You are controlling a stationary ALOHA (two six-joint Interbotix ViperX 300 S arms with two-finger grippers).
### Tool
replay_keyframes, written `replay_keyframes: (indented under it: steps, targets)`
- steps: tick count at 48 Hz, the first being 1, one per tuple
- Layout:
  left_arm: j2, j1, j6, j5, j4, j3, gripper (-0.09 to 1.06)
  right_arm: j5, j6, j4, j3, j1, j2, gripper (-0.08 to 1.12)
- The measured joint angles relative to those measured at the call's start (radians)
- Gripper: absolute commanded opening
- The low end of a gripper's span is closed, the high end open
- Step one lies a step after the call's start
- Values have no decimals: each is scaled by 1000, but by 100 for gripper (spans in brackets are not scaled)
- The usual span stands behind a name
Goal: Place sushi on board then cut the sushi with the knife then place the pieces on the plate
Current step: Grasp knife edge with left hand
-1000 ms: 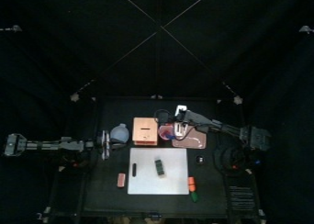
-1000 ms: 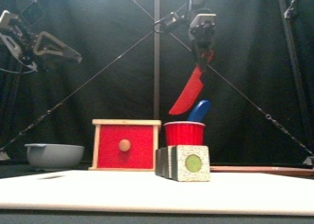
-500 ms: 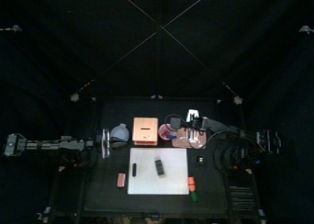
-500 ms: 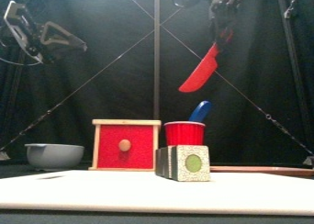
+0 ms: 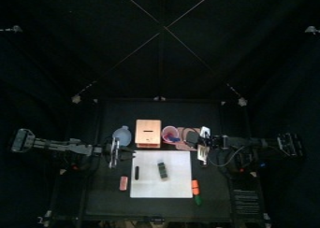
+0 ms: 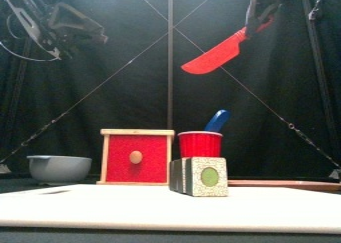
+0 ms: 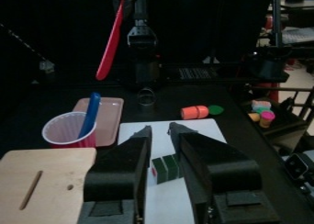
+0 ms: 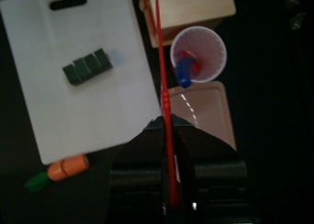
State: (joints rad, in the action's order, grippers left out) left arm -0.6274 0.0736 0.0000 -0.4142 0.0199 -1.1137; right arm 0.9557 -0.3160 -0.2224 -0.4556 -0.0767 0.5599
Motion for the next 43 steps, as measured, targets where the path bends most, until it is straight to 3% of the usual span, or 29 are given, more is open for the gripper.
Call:
replay_keyframes:
  steps: [7, 13, 29, 43]
  targets:
    - [31, 6, 0, -2, 23, 20, 88, -160, -51, 11, -110, -31, 11, 34]
    - [60, 9, 5, 0, 25, 37, 88, -305, -60, 8, -187, -29, 12, 34]
    - [209, 11, 5, 2, -28, 98, 87, -611, -57, -8, -311, -26, -3, 34]
    - [308, 9, 6, 6, -21, 156, 87, -646, -52, -21, -322, -2, -81, 34]
